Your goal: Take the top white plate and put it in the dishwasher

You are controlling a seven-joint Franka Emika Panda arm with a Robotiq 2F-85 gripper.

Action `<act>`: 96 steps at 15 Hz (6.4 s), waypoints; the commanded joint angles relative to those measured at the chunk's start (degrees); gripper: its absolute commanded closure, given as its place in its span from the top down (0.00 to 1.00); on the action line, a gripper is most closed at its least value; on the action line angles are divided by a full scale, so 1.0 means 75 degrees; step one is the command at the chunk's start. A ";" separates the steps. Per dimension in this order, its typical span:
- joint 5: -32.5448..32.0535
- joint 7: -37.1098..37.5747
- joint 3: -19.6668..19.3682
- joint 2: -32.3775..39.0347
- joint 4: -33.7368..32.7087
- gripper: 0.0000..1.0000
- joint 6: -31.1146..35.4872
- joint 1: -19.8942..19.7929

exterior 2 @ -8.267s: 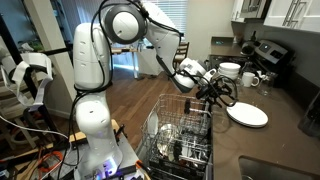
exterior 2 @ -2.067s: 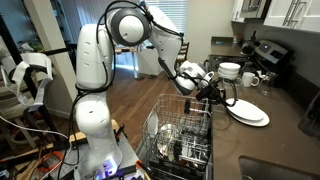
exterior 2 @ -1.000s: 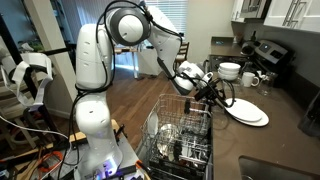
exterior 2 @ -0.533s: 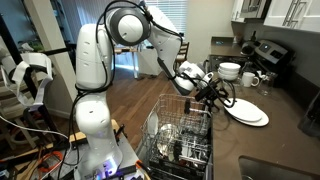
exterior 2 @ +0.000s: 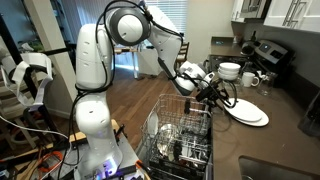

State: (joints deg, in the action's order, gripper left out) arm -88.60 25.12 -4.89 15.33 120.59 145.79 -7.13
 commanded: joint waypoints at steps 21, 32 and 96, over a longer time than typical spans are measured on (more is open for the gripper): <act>-0.0022 -0.0448 0.0075 -0.1149 0.0835 0.01 -0.0207 0.0181; -0.0942 -0.0104 0.0231 -0.1696 0.1265 0.02 -0.1161 0.0479; -0.0934 0.2269 0.1747 -0.2413 0.3246 0.02 -0.2995 0.2071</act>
State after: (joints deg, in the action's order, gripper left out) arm -94.05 39.96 6.91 -1.07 143.42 126.48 7.15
